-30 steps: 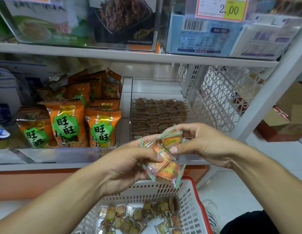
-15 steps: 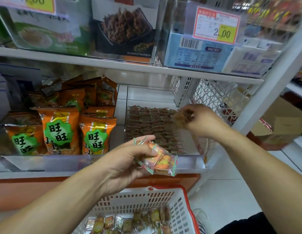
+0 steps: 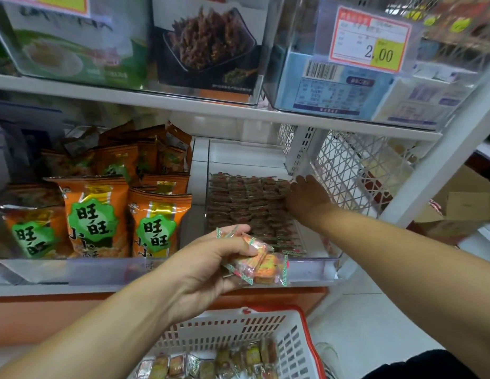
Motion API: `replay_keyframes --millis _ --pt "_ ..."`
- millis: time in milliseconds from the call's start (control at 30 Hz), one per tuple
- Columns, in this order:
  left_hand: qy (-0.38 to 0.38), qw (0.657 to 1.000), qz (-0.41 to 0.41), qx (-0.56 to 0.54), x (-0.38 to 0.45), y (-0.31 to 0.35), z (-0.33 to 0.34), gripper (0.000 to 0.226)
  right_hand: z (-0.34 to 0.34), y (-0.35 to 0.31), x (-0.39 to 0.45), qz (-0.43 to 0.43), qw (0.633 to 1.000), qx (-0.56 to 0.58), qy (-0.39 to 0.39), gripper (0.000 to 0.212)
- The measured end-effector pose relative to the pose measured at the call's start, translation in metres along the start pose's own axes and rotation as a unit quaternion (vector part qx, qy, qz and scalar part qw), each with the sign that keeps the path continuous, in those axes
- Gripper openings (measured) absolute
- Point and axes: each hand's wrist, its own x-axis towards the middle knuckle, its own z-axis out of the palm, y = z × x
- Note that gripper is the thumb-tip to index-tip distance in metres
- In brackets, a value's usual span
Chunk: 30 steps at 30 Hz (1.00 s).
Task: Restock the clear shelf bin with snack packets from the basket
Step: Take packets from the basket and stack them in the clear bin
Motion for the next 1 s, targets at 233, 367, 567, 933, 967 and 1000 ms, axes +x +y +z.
replay_keyframes --millis 233,367,567,933,967,1000 --pt "-0.011 1.000 0.027 -0.006 -0.005 0.001 0.001 0.061 0.001 -0.010 0.003 0.053 0.993 0.100 0.025 0.030" --pt "-0.005 0.998 0.055 -0.013 -0.008 0.001 0.002 0.060 -0.035 -0.006 -0.024 0.040 0.967 0.245 0.052 0.032" --pt "0.023 0.993 0.114 0.005 -0.015 0.003 -0.001 0.073 -0.088 -0.009 -0.128 -0.062 0.634 0.765 -0.097 0.060" --pt "0.070 0.994 0.080 0.010 -0.025 -0.012 -0.003 0.046 -0.057 -0.051 -0.157 0.023 0.587 0.768 0.255 0.052" --pt "0.054 0.997 0.062 -0.001 -0.027 -0.014 -0.002 0.046 -0.058 -0.052 -0.159 0.017 0.613 0.731 0.300 0.057" --pt "0.032 0.998 0.044 -0.013 -0.028 -0.015 -0.001 0.047 -0.058 -0.053 -0.161 0.007 0.632 0.698 0.336 0.059"
